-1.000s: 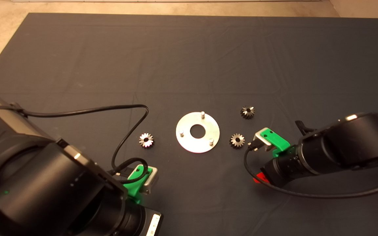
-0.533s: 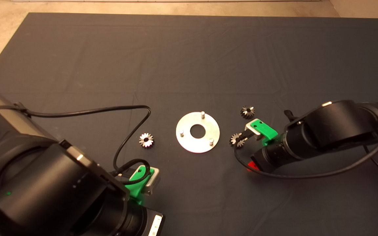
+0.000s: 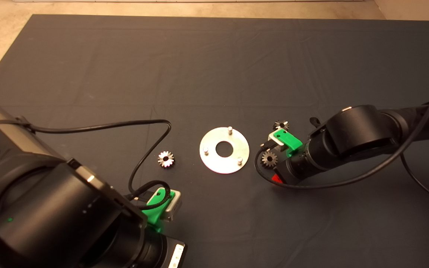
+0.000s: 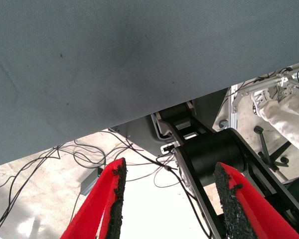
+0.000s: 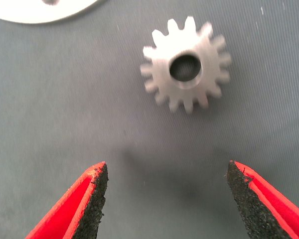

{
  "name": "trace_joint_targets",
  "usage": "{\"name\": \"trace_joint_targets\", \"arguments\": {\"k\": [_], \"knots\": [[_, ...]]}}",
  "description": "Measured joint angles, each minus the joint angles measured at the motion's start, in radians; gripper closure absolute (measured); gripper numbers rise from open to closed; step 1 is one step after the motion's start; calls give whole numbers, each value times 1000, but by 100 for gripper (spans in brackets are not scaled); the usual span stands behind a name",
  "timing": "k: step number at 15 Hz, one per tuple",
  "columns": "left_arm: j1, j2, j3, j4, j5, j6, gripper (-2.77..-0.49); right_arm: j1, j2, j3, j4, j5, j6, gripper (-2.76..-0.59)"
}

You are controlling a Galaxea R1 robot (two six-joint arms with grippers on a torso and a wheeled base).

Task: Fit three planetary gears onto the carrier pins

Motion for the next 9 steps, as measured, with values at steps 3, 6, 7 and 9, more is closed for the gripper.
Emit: {"name": "trace_joint_targets", "arguments": {"k": [3, 6, 7, 9], "knots": [[0, 0, 0, 0, 0, -1, -118, 0, 23, -38, -7, 1, -26, -176], [0, 0, 0, 0, 0, -1, -118, 0, 33, -63, -9, 1, -48, -176], [0, 0, 0, 0, 0, -1, -118, 0, 35, -70, -11, 1, -57, -176], [0, 0, 0, 0, 0, -1, -118, 0, 39, -84, -18, 1, -70, -176]]}}
